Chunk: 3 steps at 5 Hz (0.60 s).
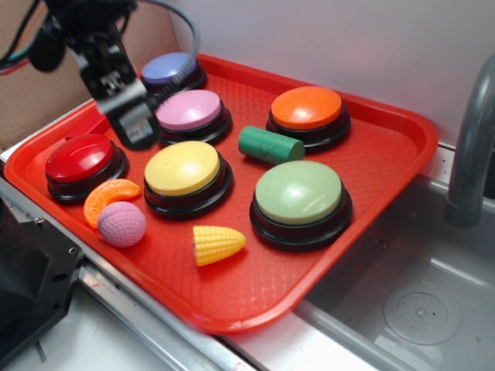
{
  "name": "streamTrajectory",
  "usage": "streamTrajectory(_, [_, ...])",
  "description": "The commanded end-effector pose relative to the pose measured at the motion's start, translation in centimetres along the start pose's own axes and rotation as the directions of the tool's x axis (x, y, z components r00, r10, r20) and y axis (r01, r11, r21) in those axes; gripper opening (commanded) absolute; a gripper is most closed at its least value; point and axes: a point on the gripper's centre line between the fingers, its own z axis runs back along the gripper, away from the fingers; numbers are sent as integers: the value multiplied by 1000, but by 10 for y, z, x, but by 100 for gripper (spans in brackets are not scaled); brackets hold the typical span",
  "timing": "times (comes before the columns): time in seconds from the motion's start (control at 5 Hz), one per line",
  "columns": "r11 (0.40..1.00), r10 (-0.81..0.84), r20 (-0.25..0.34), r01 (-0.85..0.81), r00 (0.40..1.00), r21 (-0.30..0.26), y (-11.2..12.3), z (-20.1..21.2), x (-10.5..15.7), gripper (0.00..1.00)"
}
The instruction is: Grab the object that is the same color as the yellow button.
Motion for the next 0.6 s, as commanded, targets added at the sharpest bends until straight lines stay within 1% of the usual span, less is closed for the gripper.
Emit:
streamTrajectory(0.0, [997,-72,49,74,996,-34,-17,-52,15,100])
streamTrajectory(0.2, [994,-110,6,110,994,-19,-27,-75,16,100])
streamTrajectory(0.4, [992,-119,-38,120,992,25,-31,-91,13,100])
